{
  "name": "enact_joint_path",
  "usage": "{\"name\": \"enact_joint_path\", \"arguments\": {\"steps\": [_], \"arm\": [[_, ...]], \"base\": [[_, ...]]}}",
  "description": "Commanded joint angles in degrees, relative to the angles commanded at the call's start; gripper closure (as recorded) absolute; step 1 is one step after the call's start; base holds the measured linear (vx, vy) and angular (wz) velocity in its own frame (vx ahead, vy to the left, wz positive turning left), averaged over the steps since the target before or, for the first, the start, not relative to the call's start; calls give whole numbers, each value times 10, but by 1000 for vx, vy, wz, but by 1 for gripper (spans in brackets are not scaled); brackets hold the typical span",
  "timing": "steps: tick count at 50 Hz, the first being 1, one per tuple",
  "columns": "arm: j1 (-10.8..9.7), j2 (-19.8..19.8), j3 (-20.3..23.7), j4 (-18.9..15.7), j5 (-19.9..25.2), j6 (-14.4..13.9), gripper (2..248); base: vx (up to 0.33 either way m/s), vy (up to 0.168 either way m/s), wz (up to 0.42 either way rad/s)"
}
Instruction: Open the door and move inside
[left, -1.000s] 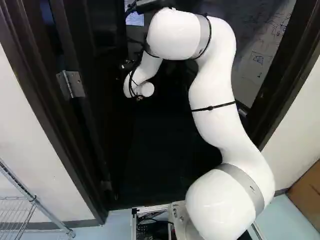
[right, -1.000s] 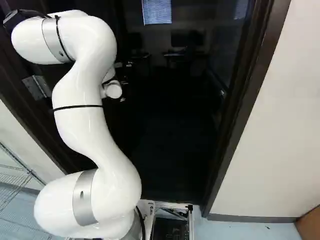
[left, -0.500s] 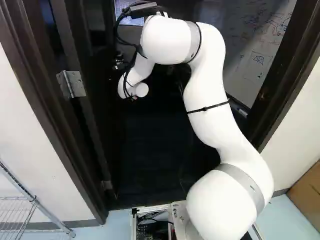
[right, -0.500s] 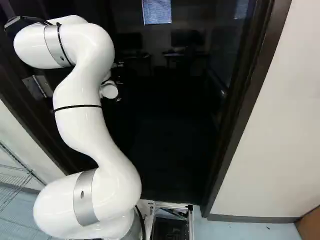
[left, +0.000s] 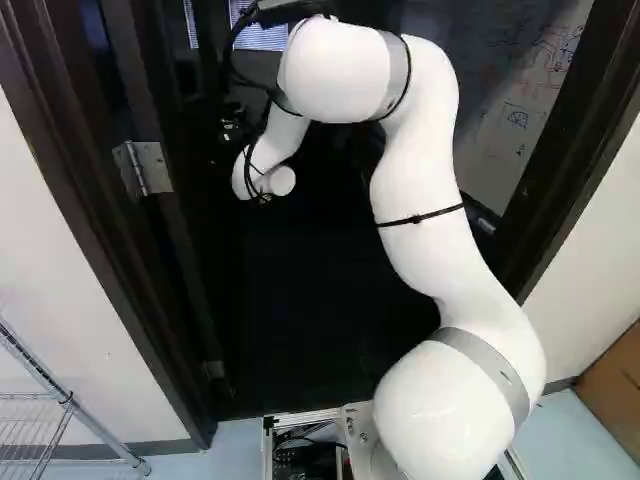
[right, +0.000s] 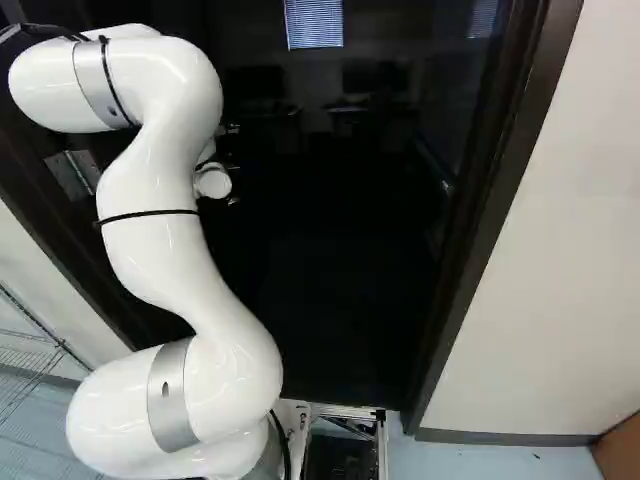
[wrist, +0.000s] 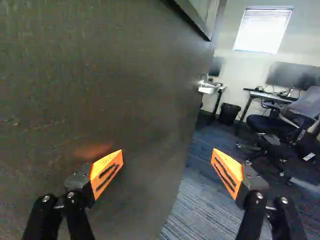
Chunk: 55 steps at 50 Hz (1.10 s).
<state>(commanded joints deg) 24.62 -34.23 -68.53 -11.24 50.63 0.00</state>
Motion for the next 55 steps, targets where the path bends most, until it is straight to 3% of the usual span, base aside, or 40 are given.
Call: {"name": "enact_joint_path", "arguments": {"steps": [31,42,55], "arm": [[15,59,77,-34,0,0,3],[16,59,77,-36,0,0,3],[24,36,47,-36,0,0,3]], "base": [[0,0,0],[0,0,0],[0,0,0]]}}
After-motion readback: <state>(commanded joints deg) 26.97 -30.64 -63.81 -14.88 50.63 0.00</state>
